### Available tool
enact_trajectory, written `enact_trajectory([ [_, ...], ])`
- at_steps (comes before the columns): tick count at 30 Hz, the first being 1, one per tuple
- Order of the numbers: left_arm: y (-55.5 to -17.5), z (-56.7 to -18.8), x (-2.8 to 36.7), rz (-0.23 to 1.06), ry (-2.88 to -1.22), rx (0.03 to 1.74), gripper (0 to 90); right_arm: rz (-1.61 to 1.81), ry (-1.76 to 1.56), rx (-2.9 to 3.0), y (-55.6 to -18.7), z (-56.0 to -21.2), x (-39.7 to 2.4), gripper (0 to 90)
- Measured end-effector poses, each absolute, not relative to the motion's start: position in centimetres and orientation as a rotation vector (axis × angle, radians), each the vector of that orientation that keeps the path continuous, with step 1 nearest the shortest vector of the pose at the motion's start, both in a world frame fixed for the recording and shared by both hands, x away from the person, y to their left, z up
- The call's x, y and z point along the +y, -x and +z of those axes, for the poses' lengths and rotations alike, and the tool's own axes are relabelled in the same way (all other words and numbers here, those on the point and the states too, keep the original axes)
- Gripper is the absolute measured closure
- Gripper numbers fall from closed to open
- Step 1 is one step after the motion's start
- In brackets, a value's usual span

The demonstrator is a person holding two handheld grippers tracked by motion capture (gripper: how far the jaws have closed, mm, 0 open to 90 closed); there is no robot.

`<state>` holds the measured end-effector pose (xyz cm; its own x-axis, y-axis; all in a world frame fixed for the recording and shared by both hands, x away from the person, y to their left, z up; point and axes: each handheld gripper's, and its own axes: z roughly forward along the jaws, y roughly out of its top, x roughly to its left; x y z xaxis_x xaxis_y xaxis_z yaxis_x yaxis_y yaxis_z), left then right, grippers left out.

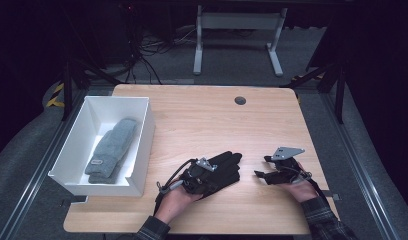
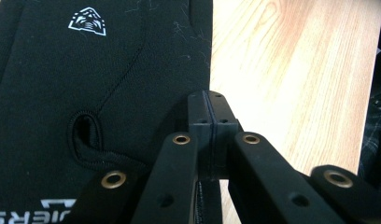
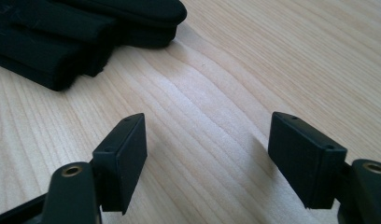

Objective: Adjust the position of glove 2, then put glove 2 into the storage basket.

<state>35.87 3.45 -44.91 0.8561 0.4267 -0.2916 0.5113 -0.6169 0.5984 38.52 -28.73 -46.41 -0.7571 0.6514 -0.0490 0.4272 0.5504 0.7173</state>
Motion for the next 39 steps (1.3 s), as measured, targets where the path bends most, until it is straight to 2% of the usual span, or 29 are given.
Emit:
enact_trajectory([
  [2, -35.8, -44.6, 3.4, -0.135, -2.321, 0.661, 83.5, 1.028, -0.896, 2.485, -38.6, -46.4, -28.7, 29.0],
  [3, -35.8, -44.2, 3.5, -0.127, -2.319, 0.650, 83.5, 1.028, -0.897, 2.484, -38.6, -46.4, -28.7, 29.0],
  [8, -36.1, -43.3, 3.9, -0.043, -2.323, 0.622, 61.0, 1.043, -0.906, 2.482, -38.7, -46.6, -28.8, 27.9],
  [9, -36.2, -43.2, 4.0, -0.028, -2.322, 0.620, 50.4, 1.049, -0.907, 2.478, -38.7, -46.6, -28.8, 26.3],
  [10, -36.4, -43.1, 4.1, -0.012, -2.325, 0.617, 50.4, 1.049, -0.907, 2.478, -38.7, -46.6, -28.8, 26.3],
  [14, -37.4, -42.9, 3.9, 0.075, -2.351, 0.599, 29.0, 1.061, -0.912, 2.461, -38.8, -46.9, -28.8, 21.1],
  [17, -38.1, -43.1, 3.5, 0.076, -2.365, 0.580, 20.8, 1.062, -0.920, 2.456, -38.8, -46.9, -28.8, 20.1],
  [20, -38.6, -43.4, 3.2, 0.083, -2.377, 0.568, 16.6, 1.062, -0.922, 2.454, -38.8, -46.9, -28.8, 19.6],
  [28, -39.1, -44.4, 2.5, 0.111, -2.422, 0.561, 14.5, 1.059, -0.928, 2.450, -38.8, -46.9, -28.8, 18.8],
  [34, -39.5, -45.0, 2.4, 0.120, -2.432, 0.575, 9.1, 1.058, -0.931, 2.450, -38.8, -46.9, -28.8, 18.6],
  [39, -39.6, -45.4, 2.4, 0.080, -2.443, 0.572, 13.2, 1.058, -0.932, 2.449, -38.8, -46.9, -28.8, 18.6],
])
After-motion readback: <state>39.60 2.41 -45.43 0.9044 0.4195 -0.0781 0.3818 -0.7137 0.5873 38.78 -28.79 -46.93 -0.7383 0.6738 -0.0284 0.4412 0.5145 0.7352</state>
